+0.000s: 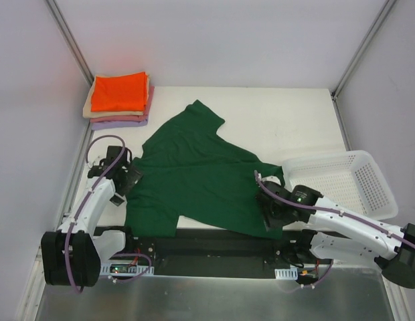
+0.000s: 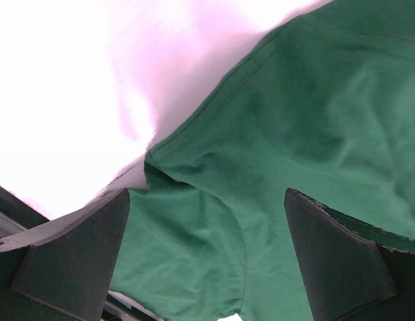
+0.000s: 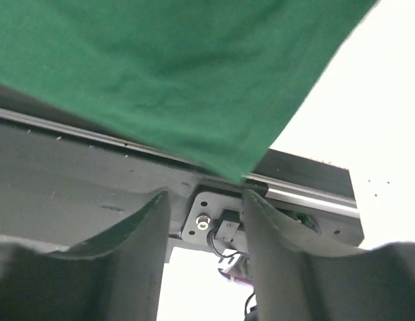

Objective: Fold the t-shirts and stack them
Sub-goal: Flatten out the tshirt

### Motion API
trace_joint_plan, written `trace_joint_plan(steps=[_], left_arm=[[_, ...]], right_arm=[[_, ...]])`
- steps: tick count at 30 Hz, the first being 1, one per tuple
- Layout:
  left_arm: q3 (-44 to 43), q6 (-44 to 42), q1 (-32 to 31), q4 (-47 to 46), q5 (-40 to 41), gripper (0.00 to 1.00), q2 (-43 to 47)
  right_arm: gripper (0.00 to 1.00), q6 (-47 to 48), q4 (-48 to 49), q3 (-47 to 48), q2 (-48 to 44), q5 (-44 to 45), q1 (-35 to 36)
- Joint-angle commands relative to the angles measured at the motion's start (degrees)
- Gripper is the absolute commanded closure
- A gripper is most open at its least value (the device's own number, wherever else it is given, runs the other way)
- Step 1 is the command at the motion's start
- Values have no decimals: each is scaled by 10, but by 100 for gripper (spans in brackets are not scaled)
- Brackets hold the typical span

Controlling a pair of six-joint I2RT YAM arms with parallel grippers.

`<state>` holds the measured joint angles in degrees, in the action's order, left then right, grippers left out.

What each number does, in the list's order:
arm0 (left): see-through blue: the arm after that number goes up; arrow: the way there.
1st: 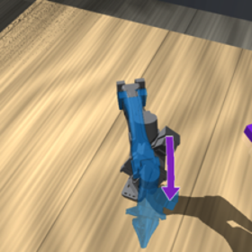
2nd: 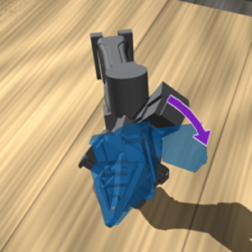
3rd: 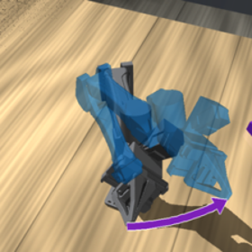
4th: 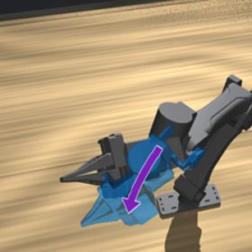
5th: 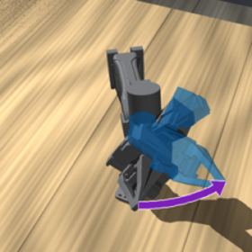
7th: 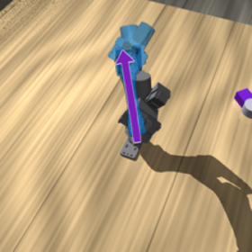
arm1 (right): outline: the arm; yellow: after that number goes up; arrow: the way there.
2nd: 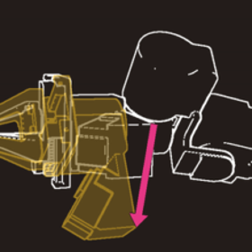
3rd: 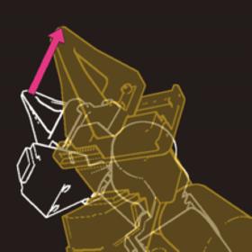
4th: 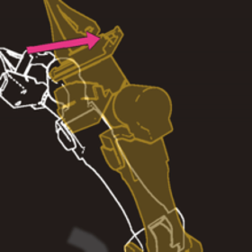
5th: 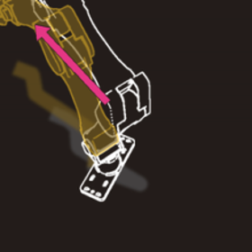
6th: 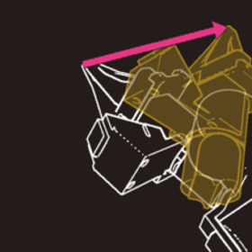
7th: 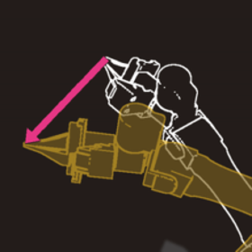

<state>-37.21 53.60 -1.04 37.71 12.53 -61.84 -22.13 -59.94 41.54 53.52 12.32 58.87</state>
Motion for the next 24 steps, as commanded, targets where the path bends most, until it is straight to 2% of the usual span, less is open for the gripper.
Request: trace_joint_plan(steps=[1,3,5,9,10,13,18,21,24], left_arm=[[-41,10,2,39,23,1,54],[-56,11,1,38,3,1,68],[-80,3,-5,25,-20,1,67],[-133,-42,-61,-36,-67,1,21],[-147,-53,-81,-53,-75,1,2],[-202,-78,-118,-76,-84,1,-94],[-276,-102,-121,-81,-93,1,-234],[-291,-114,-121,-80,-75,1,-295],[-277,-110,-105,-83,-117,1,-336]], right_arm=[[39,43,26,26,-21,-52,0],[24,59,44,45,-25,-42,0],[4,68,64,73,-18,-13,-1],[4,65,127,113,28,84,-15],[4,74,150,125,49,84,-32],[4,87,199,174,123,47,-106],[4,96,217,268,285,9,-221],[4,136,221,329,376,-9,-269],[3,175,217,390,464,-61,-310]])
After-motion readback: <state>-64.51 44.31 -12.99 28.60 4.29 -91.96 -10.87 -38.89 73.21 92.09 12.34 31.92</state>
